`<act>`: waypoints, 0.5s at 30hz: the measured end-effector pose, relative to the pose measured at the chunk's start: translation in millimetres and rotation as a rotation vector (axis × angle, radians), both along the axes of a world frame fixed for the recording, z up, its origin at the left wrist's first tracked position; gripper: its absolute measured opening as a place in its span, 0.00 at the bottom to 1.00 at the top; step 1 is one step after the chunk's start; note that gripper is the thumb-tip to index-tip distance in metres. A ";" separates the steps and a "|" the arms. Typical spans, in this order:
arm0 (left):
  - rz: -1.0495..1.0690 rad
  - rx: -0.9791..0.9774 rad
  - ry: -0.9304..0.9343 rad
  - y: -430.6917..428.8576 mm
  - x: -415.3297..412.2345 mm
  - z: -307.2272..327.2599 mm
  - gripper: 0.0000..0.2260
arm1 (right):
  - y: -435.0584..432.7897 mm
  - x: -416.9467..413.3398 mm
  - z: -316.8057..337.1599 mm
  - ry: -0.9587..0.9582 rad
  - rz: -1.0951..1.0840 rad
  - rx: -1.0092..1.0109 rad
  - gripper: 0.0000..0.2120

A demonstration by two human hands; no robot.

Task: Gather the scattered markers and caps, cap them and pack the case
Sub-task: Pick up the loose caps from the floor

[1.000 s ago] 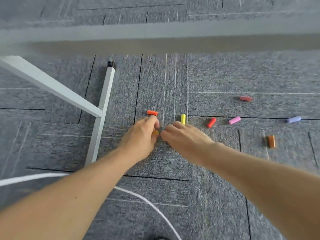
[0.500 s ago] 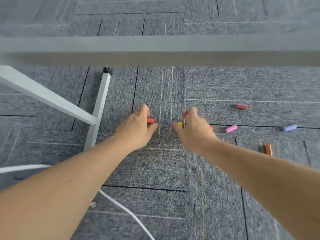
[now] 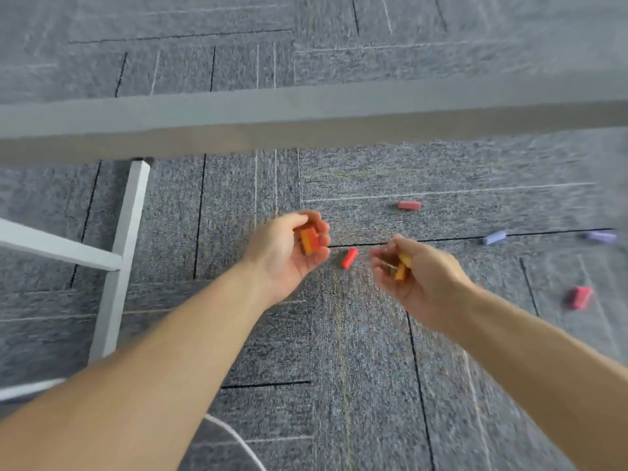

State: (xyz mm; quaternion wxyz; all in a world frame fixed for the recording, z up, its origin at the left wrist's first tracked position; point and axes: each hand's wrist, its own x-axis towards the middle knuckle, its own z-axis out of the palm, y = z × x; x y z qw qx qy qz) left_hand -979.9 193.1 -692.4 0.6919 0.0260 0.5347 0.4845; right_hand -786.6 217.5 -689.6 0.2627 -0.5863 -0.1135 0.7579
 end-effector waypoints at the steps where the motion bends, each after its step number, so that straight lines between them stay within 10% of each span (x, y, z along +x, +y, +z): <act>1: -0.013 -0.003 0.004 4.9 9.0 -1.0 0.11 | 4.0 13.7 1.4 0.019 0.002 0.005 0.14; 5: -0.339 -0.035 0.698 14.4 36.2 -11.0 0.11 | 18.2 62.5 4.1 -0.072 0.035 0.072 0.15; 9: -1.047 0.144 1.496 10.0 47.3 -24.9 0.19 | 7.0 94.8 4.3 -0.873 0.664 0.441 0.19; 15: -1.090 0.225 1.551 18.7 63.4 -36.3 0.11 | 6.3 111.6 -18.7 -1.253 1.128 0.565 0.19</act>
